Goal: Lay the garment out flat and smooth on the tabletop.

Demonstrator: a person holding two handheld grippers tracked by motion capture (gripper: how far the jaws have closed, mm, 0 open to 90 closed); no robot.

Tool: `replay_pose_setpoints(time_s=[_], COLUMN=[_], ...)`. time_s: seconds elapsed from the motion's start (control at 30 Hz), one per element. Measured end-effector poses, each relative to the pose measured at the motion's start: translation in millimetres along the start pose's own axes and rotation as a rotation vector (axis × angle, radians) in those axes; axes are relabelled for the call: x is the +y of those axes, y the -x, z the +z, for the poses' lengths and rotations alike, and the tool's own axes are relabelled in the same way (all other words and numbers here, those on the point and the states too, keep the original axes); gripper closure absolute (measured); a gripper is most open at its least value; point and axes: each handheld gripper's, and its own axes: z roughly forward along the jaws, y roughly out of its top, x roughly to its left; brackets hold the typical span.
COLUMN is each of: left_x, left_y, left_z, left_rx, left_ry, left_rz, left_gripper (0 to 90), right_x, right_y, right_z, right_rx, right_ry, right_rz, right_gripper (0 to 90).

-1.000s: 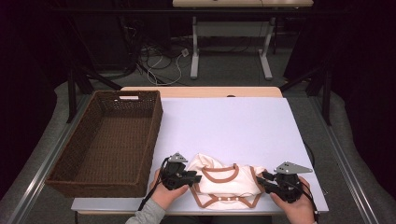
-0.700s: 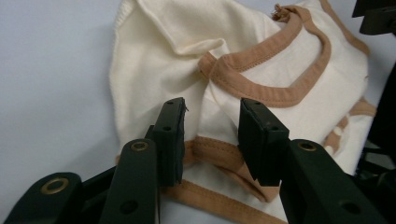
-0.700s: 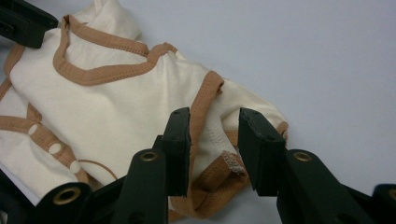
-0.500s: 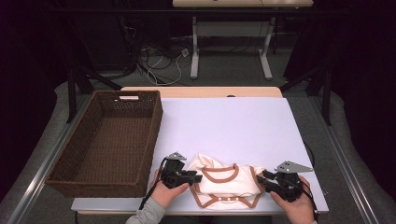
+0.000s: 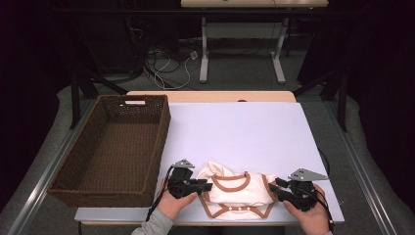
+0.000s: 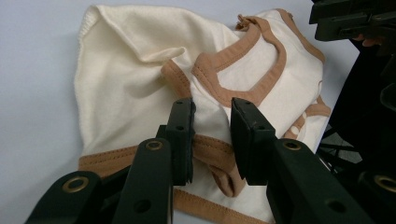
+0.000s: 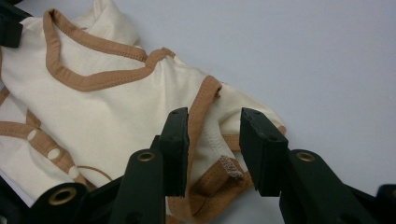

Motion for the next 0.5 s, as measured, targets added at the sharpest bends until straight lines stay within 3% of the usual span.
replay_pose_setpoints(time_s=[0.33,0.5], left_x=[-2.1,-2.5], left_y=[-4.0,0.5], left_z=[-2.0,-0.2], left_rx=[0.07,0.08], left_ry=[-0.015,-0.034], left_rz=[0.02,0.05], left_gripper=[82.7,86.1], right_x=[1.7,15.5], right_y=[-1.4,1.3], right_z=[2.8,7.2], right_rx=[0.013,0.018], right_ry=[0.021,0.04], right_rz=[-0.047,-0.079], right_gripper=[57.4,56.5])
